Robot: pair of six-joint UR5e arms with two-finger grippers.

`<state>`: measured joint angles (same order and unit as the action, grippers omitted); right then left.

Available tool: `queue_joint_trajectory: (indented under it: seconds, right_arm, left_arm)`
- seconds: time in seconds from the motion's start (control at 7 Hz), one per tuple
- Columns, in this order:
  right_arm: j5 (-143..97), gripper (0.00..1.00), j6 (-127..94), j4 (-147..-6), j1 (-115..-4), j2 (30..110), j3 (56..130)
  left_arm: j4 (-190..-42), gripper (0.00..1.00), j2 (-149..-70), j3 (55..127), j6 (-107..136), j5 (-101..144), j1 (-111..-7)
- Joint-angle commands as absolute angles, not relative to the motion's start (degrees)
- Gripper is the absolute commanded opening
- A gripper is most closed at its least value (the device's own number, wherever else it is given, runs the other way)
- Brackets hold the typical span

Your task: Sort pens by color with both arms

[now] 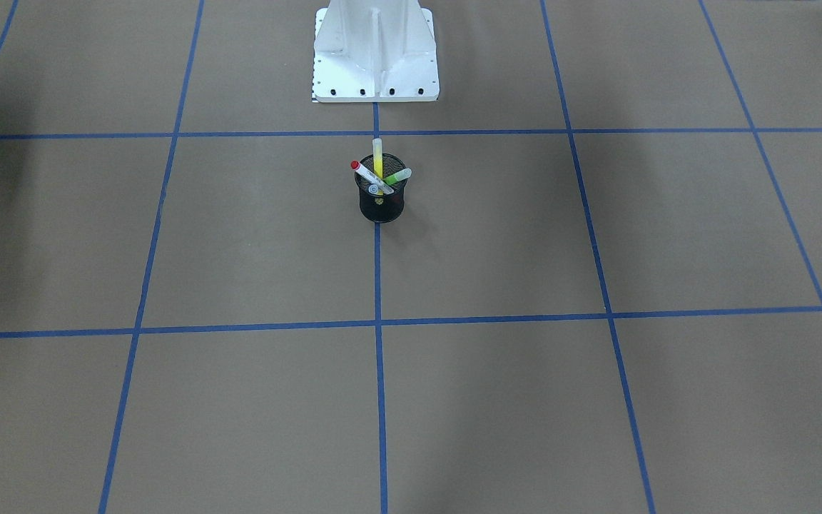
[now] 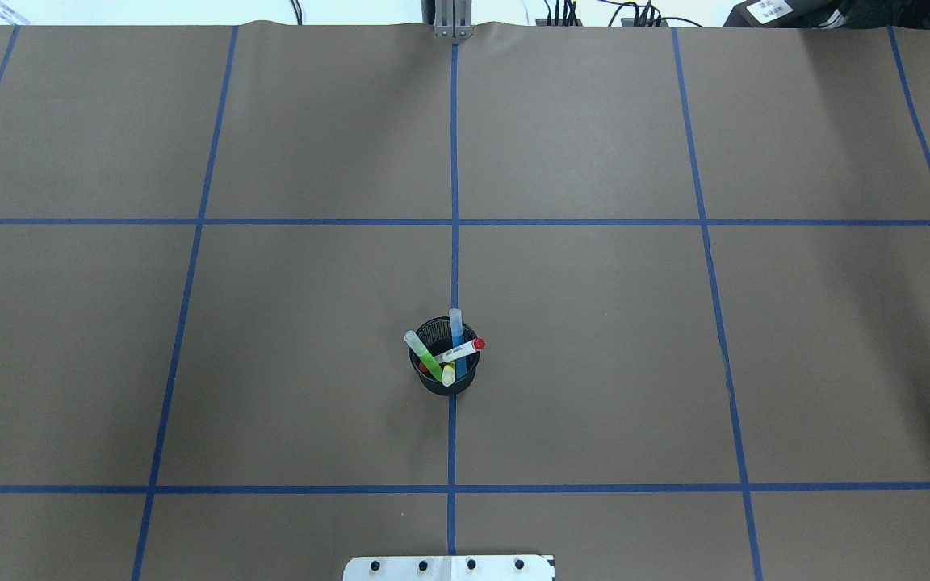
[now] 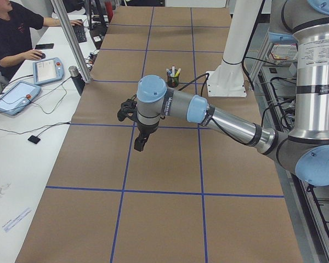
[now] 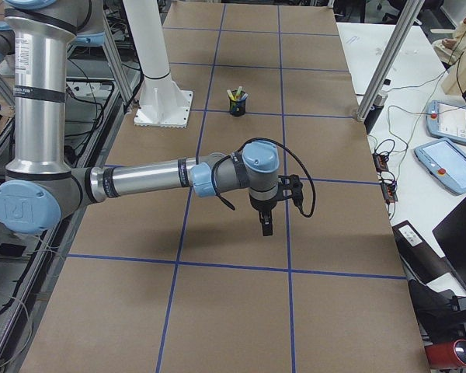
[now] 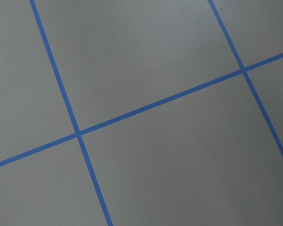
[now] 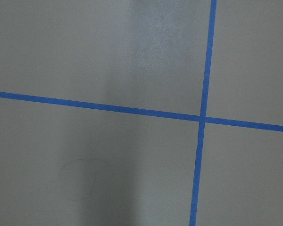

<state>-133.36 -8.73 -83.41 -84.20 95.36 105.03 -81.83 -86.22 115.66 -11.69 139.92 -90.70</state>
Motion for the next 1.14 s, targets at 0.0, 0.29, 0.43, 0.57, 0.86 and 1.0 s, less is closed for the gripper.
queue_joint_trajectory:
  seconds: [0.0,0.29,0.43,0.57,0.86,1.0]
  right_arm:
    - [-134.29,1.0,-8.79,-83.41,-84.2,95.36,104.94]
    - [-134.91,1.0,-8.88,-82.79,-84.2,95.36,104.94]
    - [-134.3,1.0,-8.79,-82.88,-84.11,94.49,104.33]
    - [-134.04,1.0,-8.09,-83.14,-84.2,95.27,104.76]
    - [-134.21,1.0,-8.61,-83.85,-82.8,95.1,104.33]
    - [-134.82,1.0,-9.05,-83.85,-82.71,94.23,104.15]
  left_arm:
    - [-81.83,0.99,-86.22,115.66,-11.69,139.92,-90.7]
    - [-81.83,0.99,-86.22,115.66,-11.69,139.92,-90.79]
    - [-81.83,0.99,-86.13,116.45,-11.69,139.83,-90.79]
    - [-81.83,0.99,-86.13,116.89,-11.69,139.83,-90.7]
    - [-81.83,0.99,-85.17,117.59,-11.69,139.83,-90.53]
    - [-81.83,0.99,-85.08,117.6,-11.69,139.83,-90.53]
